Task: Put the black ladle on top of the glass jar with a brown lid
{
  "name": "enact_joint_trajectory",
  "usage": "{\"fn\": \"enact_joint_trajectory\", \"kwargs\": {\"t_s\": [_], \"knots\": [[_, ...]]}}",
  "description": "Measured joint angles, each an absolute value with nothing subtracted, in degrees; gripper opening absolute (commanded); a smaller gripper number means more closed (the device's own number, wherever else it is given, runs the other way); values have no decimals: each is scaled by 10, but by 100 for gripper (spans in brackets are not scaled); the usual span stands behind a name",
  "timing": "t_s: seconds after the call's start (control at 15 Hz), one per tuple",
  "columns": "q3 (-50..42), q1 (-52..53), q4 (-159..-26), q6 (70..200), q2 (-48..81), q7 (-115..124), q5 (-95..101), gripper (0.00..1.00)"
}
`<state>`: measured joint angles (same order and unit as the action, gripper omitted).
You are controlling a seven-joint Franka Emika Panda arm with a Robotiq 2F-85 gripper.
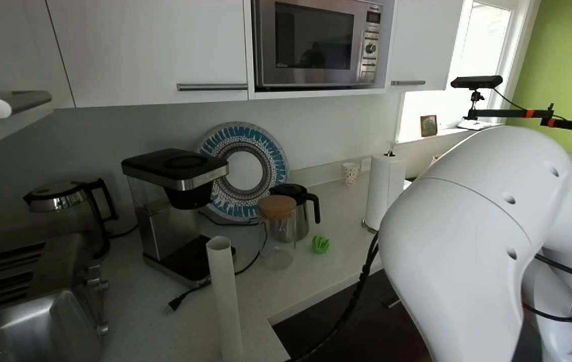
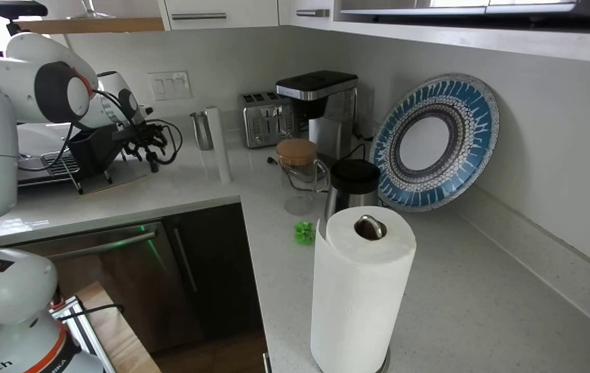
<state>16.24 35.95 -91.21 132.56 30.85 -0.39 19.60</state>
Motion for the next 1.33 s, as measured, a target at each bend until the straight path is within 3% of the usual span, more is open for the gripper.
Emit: {"fn": "enact_joint_trajectory", "kwargs": {"t_s": [0.13, 0.2, 0.33, 0.4, 0.53, 0.67, 0.8, 0.93, 1.13, 1.33], "knots": [[164, 358, -910, 1326, 313, -17, 178, 80], [165, 357, -910, 1326, 315, -24, 170, 80], [165, 357, -906, 1326, 319, -35, 161, 66], [165, 356, -903, 1326, 322, -42, 158, 66], [166, 355, -899, 1326, 327, -54, 153, 54], [167, 353, -897, 1326, 331, -67, 150, 57], [168, 351, -894, 1328, 337, -81, 148, 51], [169, 350, -889, 1332, 345, -92, 147, 26], [172, 348, -882, 1347, 356, -107, 147, 1], [176, 348, -877, 1357, 359, -118, 147, 6]]}}
